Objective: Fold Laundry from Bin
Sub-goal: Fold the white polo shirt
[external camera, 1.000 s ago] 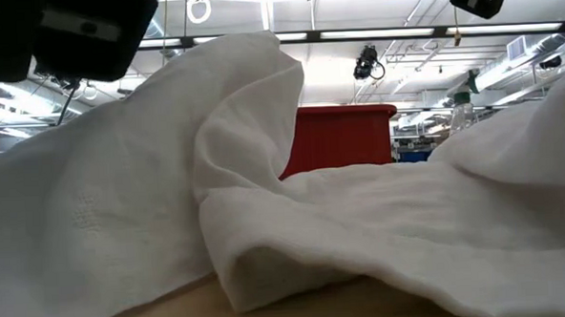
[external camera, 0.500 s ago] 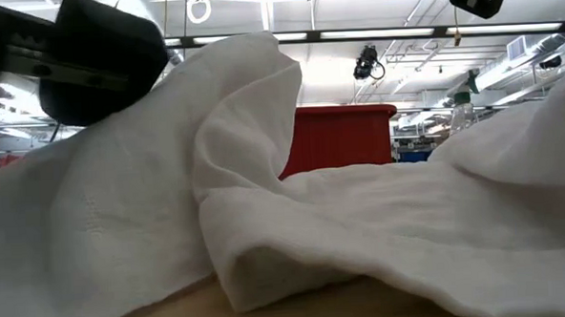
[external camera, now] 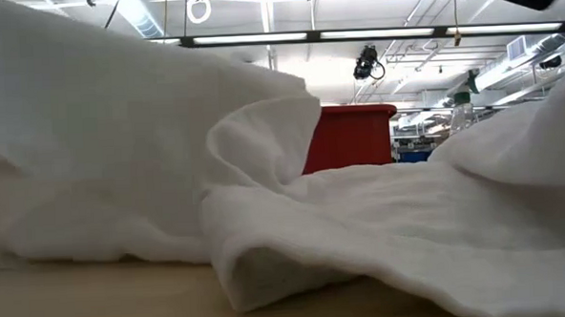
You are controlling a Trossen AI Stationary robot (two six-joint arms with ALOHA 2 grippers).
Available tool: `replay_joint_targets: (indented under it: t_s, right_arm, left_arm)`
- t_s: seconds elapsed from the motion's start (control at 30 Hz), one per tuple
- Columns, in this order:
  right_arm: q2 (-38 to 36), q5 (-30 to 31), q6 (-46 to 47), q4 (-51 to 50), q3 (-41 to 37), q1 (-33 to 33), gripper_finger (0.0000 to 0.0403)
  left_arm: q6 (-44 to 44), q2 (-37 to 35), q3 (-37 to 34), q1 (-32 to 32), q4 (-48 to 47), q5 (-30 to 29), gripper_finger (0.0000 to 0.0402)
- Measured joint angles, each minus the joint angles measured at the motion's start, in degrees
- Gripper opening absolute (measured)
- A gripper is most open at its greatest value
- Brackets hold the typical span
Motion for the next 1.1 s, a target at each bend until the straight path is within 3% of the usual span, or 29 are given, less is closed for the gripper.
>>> replay_joint_targets:
  t_s: [0.13, 0.3, 0.4, 0.57, 0.8, 0.93, 1.1]
  right_arm:
    - [2.4, -4.2, 2.0, -1.6, 0.0, 2.1, 0.017]
    - [6.8, 2.5, -4.1, -1.1, 0.0, 6.5, 0.017]
    - [10.9, 3.1, -7.9, 1.1, 0.0, 8.5, 0.017]
    - [15.7, -0.5, -4.4, 0.6, 0.0, 9.5, 0.0184]
    - [20.0, 7.5, -2.9, -1.0, 0.0, 11.5, 0.019]
    - [21.0, 9.7, -2.5, -0.6, 0.0, 12.9, 0.0149]
    - [18.7, 10.1, -1.4, -0.3, 0.0, 13.7, 0.0044]
  left_arm:
    - [-14.0, -4.7, 0.0, -5.0, -9.3, -3.0, 0.0]
    - [-28.0, -6.9, 0.0, -9.6, -21.4, -5.3, 0.0]
    - [-35.7, -7.0, 0.0, -11.9, -26.5, -5.7, 0.0]
    - [-40.0, -7.0, 0.0, -14.6, -27.6, -5.6, 0.0]
    - [-44.2, -7.0, 0.0, -17.0, -32.1, -1.7, 0.0]
    - [-46.4, -7.0, 0.0, -18.7, -32.4, -1.1, 0.0]
    - [-48.9, -7.0, 0.0, -19.7, -32.2, -1.0, 0.0]
